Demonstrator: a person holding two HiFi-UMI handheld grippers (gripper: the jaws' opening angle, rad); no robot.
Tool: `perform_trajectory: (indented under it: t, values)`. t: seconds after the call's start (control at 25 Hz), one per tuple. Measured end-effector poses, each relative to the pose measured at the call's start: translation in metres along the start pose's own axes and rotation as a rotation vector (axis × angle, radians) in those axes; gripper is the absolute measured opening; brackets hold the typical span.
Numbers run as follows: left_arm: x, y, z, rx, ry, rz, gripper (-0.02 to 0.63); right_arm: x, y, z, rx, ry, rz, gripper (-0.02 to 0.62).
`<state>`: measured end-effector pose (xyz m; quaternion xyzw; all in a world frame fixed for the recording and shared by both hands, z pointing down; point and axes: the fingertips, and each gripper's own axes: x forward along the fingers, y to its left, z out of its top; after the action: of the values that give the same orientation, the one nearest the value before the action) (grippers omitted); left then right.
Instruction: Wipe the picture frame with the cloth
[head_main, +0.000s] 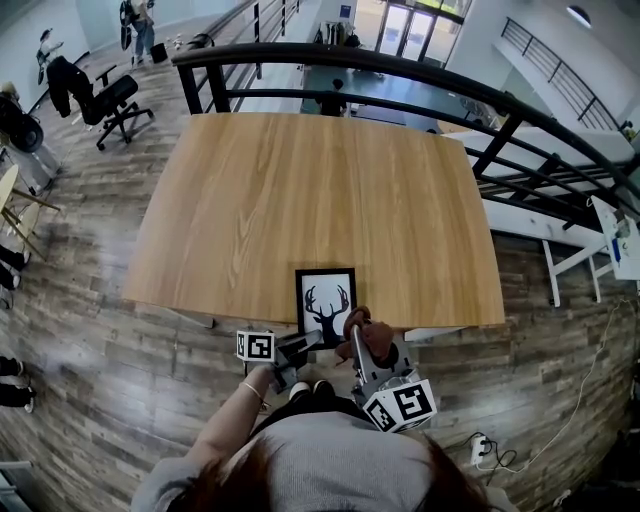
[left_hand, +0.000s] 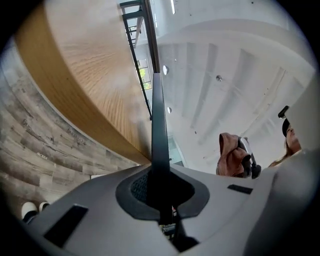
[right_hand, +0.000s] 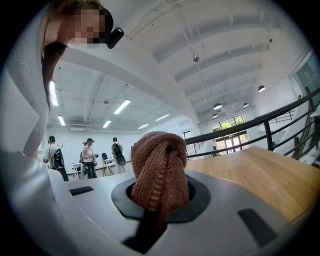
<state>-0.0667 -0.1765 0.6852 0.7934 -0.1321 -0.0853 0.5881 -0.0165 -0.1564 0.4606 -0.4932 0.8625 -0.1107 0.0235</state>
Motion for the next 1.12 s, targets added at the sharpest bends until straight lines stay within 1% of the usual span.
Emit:
perform_trajectory:
  t: [0.08, 0.16, 0.28, 0.36, 0.44, 0.52, 0.68, 0.76, 0.84, 0.92, 1.04, 1.12]
  values:
    - [-0.002, -0.005, -0.001, 0.028, 0.011, -0.001, 0.017, 0.0, 0.0, 0.003, -0.006, -0.01, 0.004, 0.046]
    - [-0.003, -0.013, -0.001, 0.045, 0.009, -0.023, 0.017, -0.001, -0.001, 0.008, -0.01, -0.022, 0.005, 0.044]
    - [-0.005, -0.037, 0.007, 0.044, -0.05, -0.096, 0.017, -0.003, -0.004, 0.016, -0.014, -0.046, 0.003, 0.045]
    - [-0.004, -0.057, 0.019, 0.071, -0.087, -0.134, 0.017, -0.005, -0.007, 0.027, -0.018, -0.076, 0.001, 0.046]
    - [0.001, -0.086, 0.037, 0.149, -0.098, -0.169, 0.017, -0.006, -0.009, 0.043, -0.025, -0.113, 0.004, 0.045]
    - [0.007, -0.124, 0.058, 0.264, -0.102, -0.217, 0.017, -0.007, -0.007, 0.062, -0.039, -0.151, 0.018, 0.046]
    - [0.02, -0.204, 0.095, 0.496, -0.125, -0.294, 0.017, -0.011, 0.01, 0.104, -0.098, -0.236, 0.071, 0.044]
    - [0.026, -0.243, 0.106, 0.608, -0.132, -0.328, 0.017, -0.014, 0.021, 0.127, -0.134, -0.286, 0.106, 0.046]
    - [0.031, -0.273, 0.11, 0.699, -0.139, -0.349, 0.017, -0.018, 0.032, 0.148, -0.196, -0.327, 0.137, 0.046]
    - [0.036, -0.294, 0.108, 0.754, -0.14, -0.369, 0.017, -0.02, 0.043, 0.166, -0.289, -0.358, 0.152, 0.046]
    - [0.044, -0.312, 0.103, 0.786, -0.126, -0.385, 0.017, -0.025, 0.054, 0.197, -0.414, -0.412, 0.15, 0.046]
    - [0.05, -0.316, 0.1, 0.805, -0.106, -0.374, 0.017, -0.028, 0.059, 0.221, -0.464, -0.454, 0.132, 0.045]
